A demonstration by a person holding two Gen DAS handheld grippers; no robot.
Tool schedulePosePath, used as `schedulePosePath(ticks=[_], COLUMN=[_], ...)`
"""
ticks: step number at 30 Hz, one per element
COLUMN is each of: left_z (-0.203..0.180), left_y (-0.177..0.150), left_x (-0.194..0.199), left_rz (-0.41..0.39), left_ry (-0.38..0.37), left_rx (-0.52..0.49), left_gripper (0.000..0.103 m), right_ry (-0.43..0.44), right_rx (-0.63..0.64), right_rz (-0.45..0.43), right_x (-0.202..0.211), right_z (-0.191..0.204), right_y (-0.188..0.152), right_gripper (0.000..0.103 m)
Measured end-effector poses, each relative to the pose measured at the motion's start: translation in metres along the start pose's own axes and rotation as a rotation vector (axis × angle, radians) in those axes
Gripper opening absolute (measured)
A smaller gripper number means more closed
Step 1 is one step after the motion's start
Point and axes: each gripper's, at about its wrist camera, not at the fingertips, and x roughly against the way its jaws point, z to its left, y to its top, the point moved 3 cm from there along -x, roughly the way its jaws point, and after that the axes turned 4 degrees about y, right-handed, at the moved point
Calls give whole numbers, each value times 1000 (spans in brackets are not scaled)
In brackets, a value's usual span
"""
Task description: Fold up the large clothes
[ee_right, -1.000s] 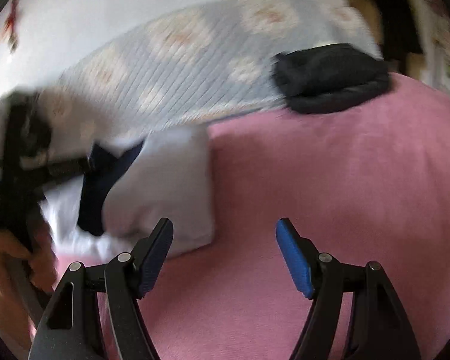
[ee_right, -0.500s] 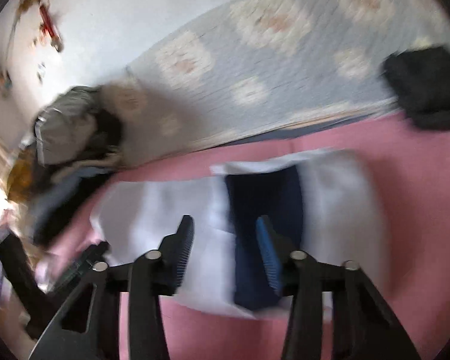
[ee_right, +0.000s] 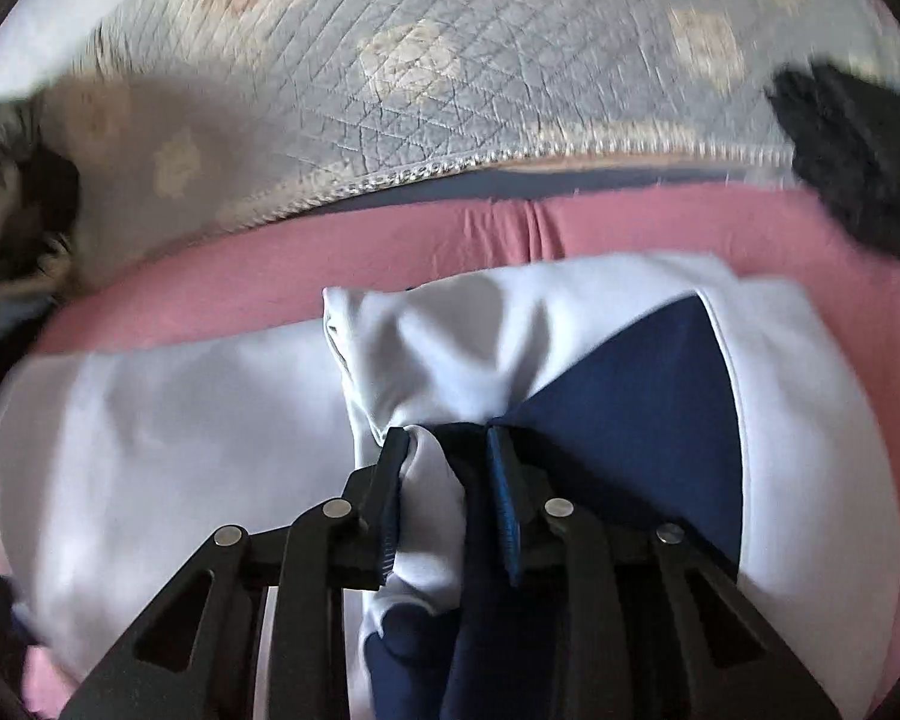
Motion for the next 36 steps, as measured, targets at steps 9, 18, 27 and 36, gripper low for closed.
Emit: schedulePosePath(ticks=[9,18,27,36], left_z=[-24,-105,-269,-274], left_y=[0,10,-52,-126], left_x=[-14,33,13,-35], left_rz=[39,-152,31,265], left_ry=[-46,-174,-454,-556], left_rx=[-53,-192,-339,-319], left_gripper=[29,16,15,15], right_ry=[258,177,68,1], right_rx=[50,-58,-151,-124], right_rz=[-24,-75,-109,-194], right_x=[91,142,162,207], right_z=[-22,-111,-179,-213], right_y=[-55,-83,-84,-80], right_gripper=[28,28,28,29])
